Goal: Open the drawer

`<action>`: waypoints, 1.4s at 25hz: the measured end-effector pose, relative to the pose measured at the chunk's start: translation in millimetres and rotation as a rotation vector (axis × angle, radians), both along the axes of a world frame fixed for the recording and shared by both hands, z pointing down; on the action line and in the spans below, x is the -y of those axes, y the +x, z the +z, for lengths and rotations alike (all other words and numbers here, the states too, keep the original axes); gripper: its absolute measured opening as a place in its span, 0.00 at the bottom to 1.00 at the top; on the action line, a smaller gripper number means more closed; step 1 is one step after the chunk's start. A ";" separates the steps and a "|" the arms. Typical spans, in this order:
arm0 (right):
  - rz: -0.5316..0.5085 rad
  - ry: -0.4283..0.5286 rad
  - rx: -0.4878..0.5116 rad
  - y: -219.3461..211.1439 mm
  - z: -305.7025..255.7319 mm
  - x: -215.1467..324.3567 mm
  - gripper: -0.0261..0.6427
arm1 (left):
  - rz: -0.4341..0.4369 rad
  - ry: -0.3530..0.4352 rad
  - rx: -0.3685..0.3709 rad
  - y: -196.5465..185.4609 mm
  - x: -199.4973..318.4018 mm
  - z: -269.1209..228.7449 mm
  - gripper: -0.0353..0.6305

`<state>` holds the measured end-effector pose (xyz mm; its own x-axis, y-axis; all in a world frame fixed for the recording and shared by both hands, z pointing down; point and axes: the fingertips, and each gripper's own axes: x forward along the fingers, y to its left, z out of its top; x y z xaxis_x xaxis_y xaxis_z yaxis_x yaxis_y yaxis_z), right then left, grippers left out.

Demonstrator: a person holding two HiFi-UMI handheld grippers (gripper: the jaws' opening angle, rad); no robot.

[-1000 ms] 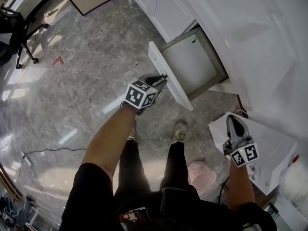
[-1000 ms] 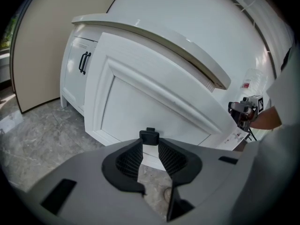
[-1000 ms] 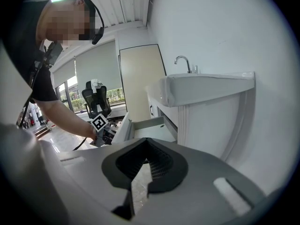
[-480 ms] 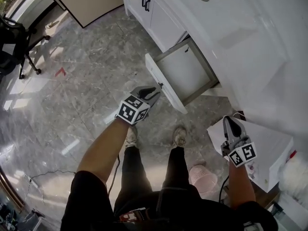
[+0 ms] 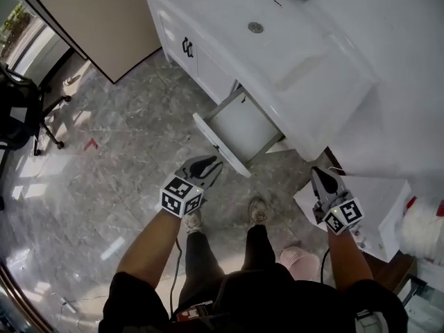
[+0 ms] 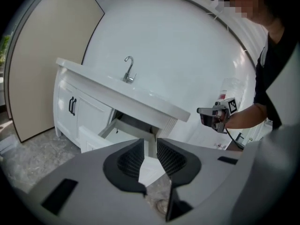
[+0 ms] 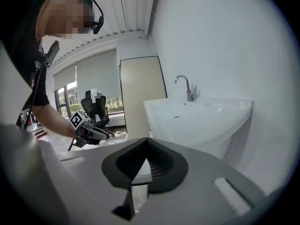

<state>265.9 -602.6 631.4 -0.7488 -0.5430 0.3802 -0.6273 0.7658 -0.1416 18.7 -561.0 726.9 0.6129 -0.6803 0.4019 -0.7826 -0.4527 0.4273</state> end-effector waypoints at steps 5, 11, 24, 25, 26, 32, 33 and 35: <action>0.006 0.042 0.022 15.6 -49.3 4.0 0.03 | 0.019 0.078 -0.005 23.2 2.2 -77.7 0.14; 0.013 0.081 0.046 24.5 -114.7 5.0 0.03 | 0.004 0.171 -0.034 38.9 3.8 -177.2 0.06; 0.117 0.147 0.064 6.9 -235.5 -29.3 0.03 | 0.108 0.310 -0.069 18.7 -24.0 -336.3 0.06; 0.134 0.158 0.061 8.6 -244.7 -32.4 0.03 | 0.127 0.321 -0.074 19.7 -25.2 -346.1 0.06; 0.153 0.169 0.060 10.4 -253.3 -35.5 0.03 | 0.147 0.333 -0.074 20.6 -26.3 -355.5 0.06; 0.251 0.188 0.080 30.5 -286.2 -49.6 0.03 | 0.231 0.375 -0.051 26.0 -25.0 -401.2 0.06; 0.258 0.191 0.089 35.3 -290.5 -48.1 0.03 | 0.232 0.382 -0.054 29.1 -21.6 -407.7 0.06; 0.254 0.205 0.103 46.7 -298.3 -42.6 0.03 | 0.229 0.393 -0.058 39.8 -12.5 -418.8 0.06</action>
<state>312.7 -560.0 333.1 -0.6083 -0.7746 0.1730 -0.7922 0.6058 -0.0736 58.5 -548.4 308.1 0.7791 -0.6187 0.1012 -0.6234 -0.7477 0.2286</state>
